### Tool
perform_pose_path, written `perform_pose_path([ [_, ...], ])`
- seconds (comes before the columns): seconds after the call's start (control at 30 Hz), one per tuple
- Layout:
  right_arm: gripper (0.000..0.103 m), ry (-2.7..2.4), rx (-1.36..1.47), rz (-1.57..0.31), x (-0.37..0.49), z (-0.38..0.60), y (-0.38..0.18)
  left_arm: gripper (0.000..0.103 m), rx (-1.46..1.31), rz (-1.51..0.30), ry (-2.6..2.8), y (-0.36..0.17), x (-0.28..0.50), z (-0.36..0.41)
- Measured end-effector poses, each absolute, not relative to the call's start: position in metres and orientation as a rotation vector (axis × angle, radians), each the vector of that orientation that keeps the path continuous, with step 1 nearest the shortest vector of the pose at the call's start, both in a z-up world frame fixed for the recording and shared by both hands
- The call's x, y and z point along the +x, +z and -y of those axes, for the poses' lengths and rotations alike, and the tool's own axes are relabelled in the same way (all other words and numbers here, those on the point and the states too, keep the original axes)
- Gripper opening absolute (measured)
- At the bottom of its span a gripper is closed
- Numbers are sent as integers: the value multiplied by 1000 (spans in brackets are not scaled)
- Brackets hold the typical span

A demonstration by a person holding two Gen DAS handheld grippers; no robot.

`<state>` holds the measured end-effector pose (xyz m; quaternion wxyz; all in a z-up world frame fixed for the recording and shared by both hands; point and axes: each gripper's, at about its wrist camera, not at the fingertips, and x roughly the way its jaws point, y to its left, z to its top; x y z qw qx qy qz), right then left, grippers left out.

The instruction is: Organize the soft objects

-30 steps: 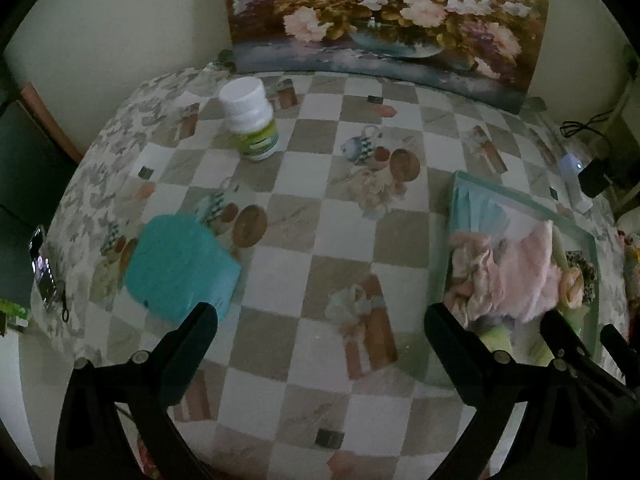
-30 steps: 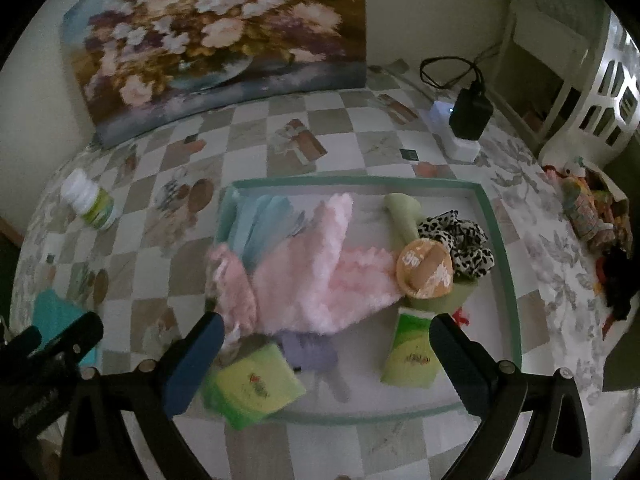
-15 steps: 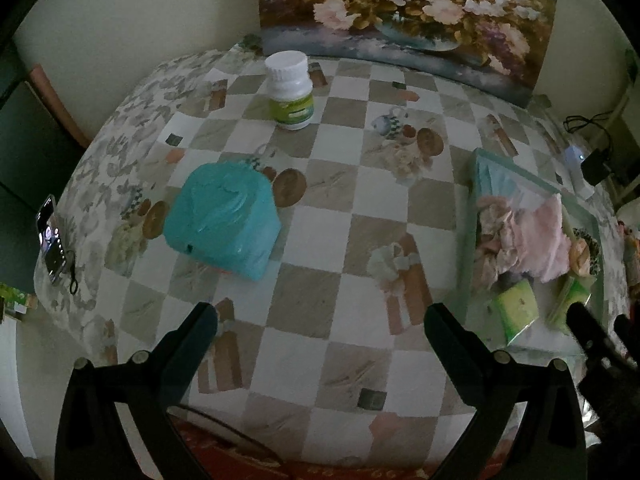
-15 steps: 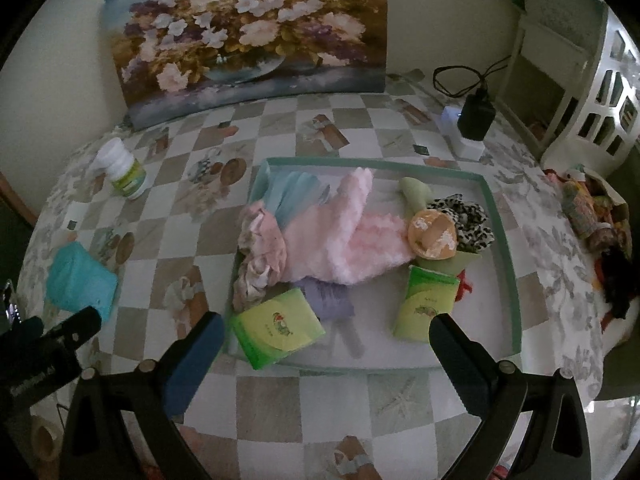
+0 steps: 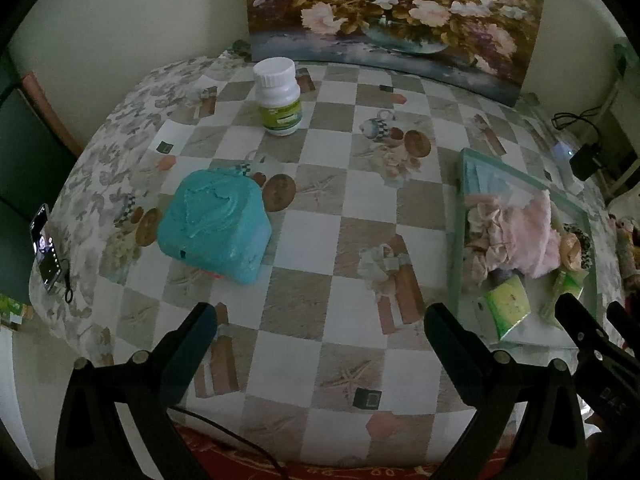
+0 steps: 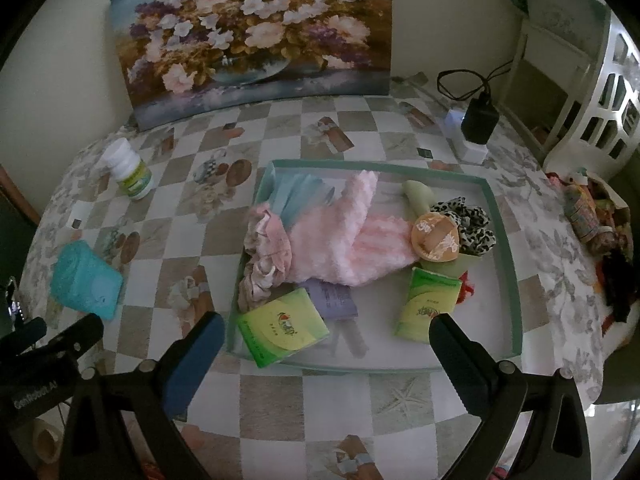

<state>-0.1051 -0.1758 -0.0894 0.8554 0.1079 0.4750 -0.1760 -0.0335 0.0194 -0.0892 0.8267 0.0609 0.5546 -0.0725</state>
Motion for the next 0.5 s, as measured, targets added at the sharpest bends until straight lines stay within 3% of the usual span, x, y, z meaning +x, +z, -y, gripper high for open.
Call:
perform_pose_path([
  [0.5, 103, -367, 216, -992, -103, 171, -88, 103, 134, -1162, -156, -87, -34, -17],
])
